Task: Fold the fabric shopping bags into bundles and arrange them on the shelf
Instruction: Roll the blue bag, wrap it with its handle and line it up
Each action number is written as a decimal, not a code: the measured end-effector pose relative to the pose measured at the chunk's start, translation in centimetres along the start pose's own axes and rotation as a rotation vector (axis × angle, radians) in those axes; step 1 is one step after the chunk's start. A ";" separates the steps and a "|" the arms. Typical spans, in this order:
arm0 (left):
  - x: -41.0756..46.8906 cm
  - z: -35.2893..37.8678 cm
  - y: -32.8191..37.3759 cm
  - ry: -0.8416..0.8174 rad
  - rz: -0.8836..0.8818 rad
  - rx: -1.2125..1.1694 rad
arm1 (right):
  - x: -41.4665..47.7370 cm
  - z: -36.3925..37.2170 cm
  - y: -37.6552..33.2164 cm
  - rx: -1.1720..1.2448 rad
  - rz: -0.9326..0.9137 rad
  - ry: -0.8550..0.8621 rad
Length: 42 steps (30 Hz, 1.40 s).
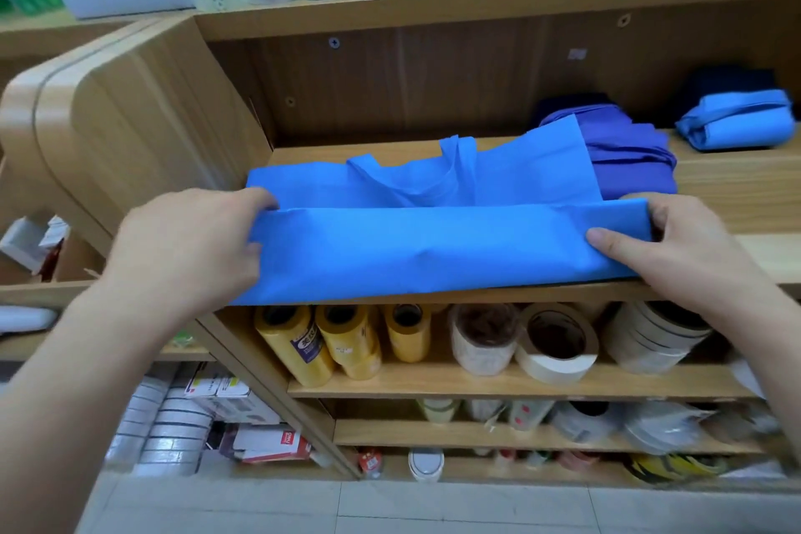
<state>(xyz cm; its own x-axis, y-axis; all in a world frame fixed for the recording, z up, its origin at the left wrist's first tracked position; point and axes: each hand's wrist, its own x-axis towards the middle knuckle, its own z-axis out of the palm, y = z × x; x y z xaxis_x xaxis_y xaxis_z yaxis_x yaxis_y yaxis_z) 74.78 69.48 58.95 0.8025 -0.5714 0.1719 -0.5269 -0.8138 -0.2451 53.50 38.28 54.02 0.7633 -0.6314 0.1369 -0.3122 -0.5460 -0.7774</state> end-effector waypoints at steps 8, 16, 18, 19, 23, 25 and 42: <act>4.9 0.3 7.8 -0.361 0.491 -0.395 | 0.4 1.3 -0.8 -0.176 -0.115 0.059; 8.6 0.9 9.8 -0.062 0.336 -1.301 | 1.1 1.8 -0.8 -0.216 -0.153 -0.126; 8.5 0.4 9.8 0.031 0.307 -1.363 | 1.4 1.8 -0.9 -0.257 -0.153 -0.140; 8.2 0.4 9.5 0.054 0.336 -1.344 | 1.4 1.8 -1.0 -0.295 -0.155 -0.143; 4.3 0.8 6.6 -0.186 0.536 -0.865 | 1.2 1.7 -1.5 -0.668 -0.190 -0.077; 2.0 2.1 5.0 -0.395 0.603 -0.426 | 1.0 1.9 -1.7 -0.758 -0.382 0.006; -0.5 1.8 -2.2 -0.344 0.329 -0.285 | 0.3 -1.5 0.2 -0.148 -0.198 -0.397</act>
<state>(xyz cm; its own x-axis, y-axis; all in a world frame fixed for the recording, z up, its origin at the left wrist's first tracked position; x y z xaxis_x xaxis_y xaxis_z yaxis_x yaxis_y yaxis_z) 76.08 71.76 57.75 0.6025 -0.7716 -0.2039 -0.7819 -0.6219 0.0426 52.79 37.16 54.79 0.9648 -0.2629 0.0061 -0.1936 -0.7258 -0.6601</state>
